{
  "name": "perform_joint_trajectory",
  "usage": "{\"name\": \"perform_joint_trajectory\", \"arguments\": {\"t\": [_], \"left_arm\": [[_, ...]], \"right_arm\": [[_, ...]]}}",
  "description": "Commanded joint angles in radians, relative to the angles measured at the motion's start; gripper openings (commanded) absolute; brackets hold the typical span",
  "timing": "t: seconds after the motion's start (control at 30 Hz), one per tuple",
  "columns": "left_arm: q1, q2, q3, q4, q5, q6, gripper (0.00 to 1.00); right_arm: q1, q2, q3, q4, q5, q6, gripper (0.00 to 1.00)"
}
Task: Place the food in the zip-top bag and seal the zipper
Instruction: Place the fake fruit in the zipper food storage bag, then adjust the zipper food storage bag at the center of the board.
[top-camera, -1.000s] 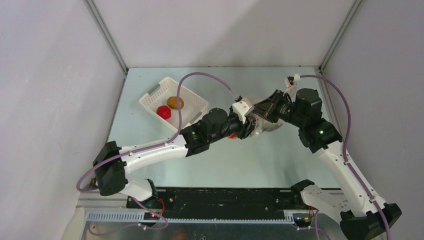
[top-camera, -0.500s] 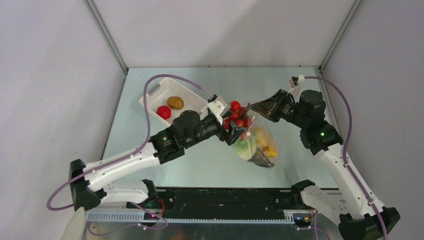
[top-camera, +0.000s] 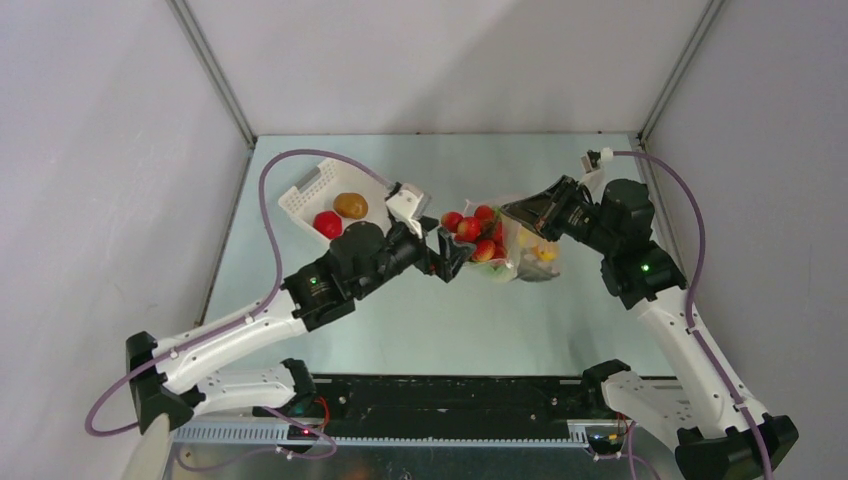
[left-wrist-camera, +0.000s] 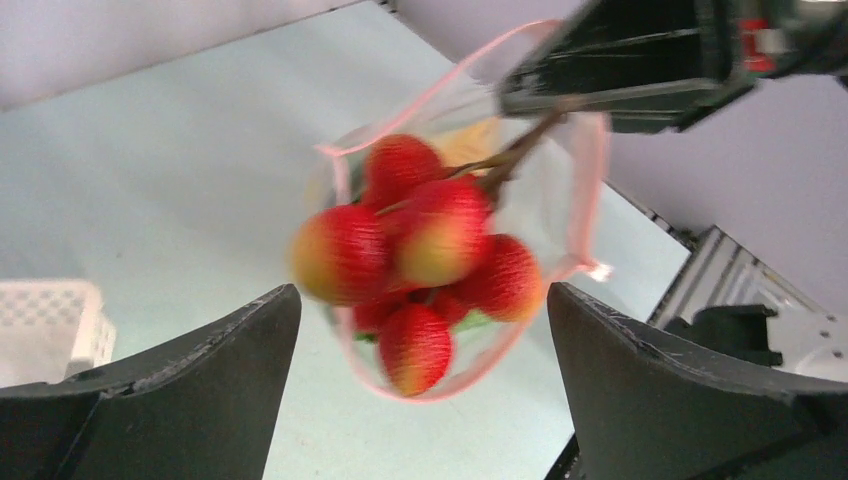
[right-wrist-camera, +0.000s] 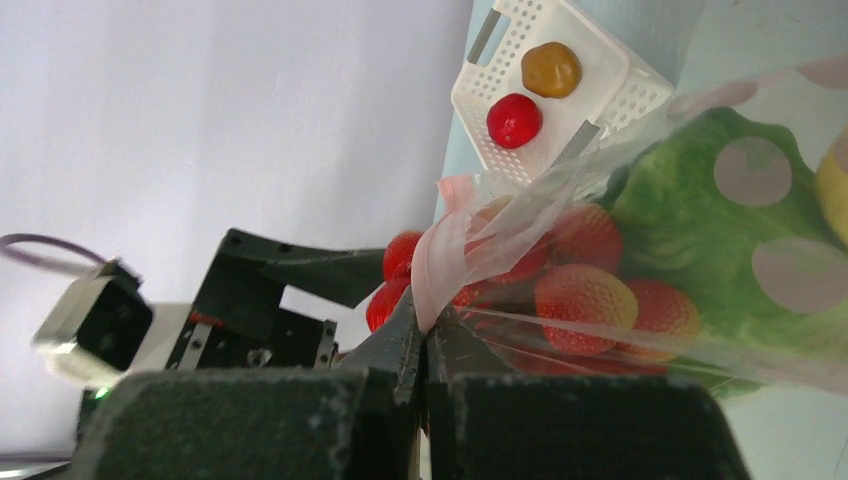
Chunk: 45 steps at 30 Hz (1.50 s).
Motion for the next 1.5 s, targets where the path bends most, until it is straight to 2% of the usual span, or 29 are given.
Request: {"name": "perform_joint_trajectory", "arguments": {"t": [0.0, 0.17, 0.3, 0.57, 0.73, 0.97, 1.17, 1.47], "left_arm": [[0.094, -0.099, -0.092, 0.016, 0.016, -0.166, 1.00], [0.129, -0.238, -0.232, 0.125, 0.130, -0.192, 1.00], [0.132, -0.261, -0.255, 0.112, 0.051, -0.219, 0.97], [0.166, -0.138, -0.161, -0.006, 0.027, -0.279, 0.78], [0.175, -0.108, -0.165, 0.001, 0.001, -0.285, 0.73], [0.177, -0.084, -0.177, 0.021, 0.086, -0.280, 0.71], [0.177, -0.074, -0.188, 0.020, 0.090, -0.267, 0.68], [0.177, 0.026, -0.114, -0.034, 0.029, -0.270, 0.50]], "right_arm": [[-0.009, -0.019, 0.015, 0.105, -0.039, 0.023, 0.00], [-0.012, -0.001, 0.006, 0.126, -0.052, 0.031, 0.00], [-0.013, 0.015, -0.012, 0.162, -0.080, 0.056, 0.00], [-0.012, 0.010, -0.032, 0.185, -0.099, 0.064, 0.00], [-0.012, 0.003, -0.055, 0.196, -0.091, 0.071, 0.00], [-0.012, 0.004, -0.080, 0.210, -0.080, 0.083, 0.00], [-0.011, 0.008, -0.090, 0.220, -0.082, 0.090, 0.00], [-0.011, 0.001, -0.091, 0.213, -0.092, 0.087, 0.00]]}}
